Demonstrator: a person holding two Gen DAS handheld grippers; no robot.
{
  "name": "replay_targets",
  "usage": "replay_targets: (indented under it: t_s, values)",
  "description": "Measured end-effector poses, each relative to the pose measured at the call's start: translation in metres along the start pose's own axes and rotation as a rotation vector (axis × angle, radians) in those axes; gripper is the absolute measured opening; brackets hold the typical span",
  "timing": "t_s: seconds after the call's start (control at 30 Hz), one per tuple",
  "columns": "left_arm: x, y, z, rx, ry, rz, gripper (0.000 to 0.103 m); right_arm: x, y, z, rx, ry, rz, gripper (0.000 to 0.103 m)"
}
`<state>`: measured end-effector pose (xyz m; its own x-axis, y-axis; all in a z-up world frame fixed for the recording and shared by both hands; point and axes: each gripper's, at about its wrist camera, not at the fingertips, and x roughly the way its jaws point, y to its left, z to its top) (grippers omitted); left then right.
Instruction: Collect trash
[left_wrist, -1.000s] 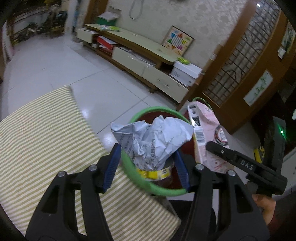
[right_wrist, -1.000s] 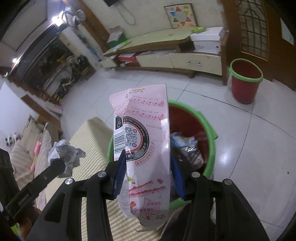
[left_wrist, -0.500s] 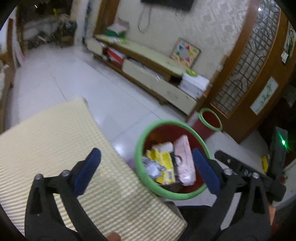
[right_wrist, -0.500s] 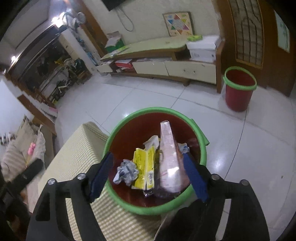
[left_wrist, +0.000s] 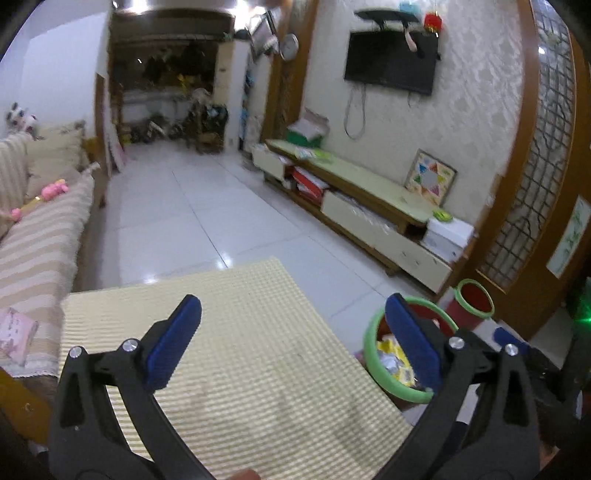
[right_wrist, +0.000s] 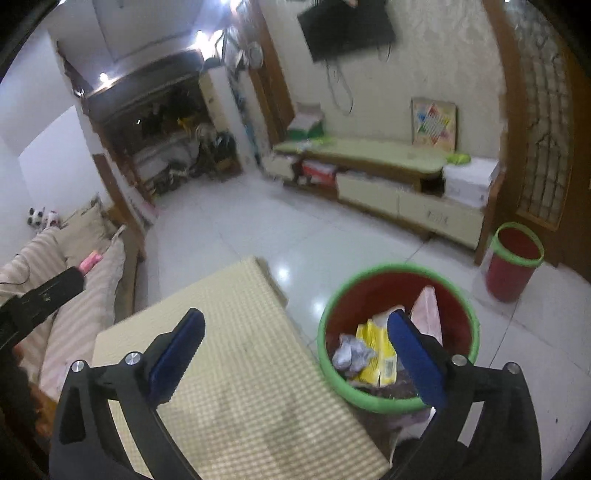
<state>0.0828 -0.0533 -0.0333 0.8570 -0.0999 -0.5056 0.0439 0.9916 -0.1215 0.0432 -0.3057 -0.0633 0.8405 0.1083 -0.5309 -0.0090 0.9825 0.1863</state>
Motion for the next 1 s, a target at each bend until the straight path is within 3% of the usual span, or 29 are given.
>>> replay_targets:
  t_s: [0.2, 0.43, 1.0]
  values:
    - [-0.023, 0.014, -0.003, -0.001, -0.045, 0.0, 0.098, -0.018, 0.015, -0.005, -0.015, -0.113, -0.075, 0.096]
    - [-0.022, 0.037, -0.008, -0.096, 0.003, -0.022, 0.098, -0.019, 0.02, -0.008, -0.045, -0.107, -0.06, 0.096]
    - [-0.022, 0.046, -0.013, -0.103, 0.022, -0.006, 0.098, -0.015, 0.026, -0.015, -0.044, -0.069, -0.025, 0.096]
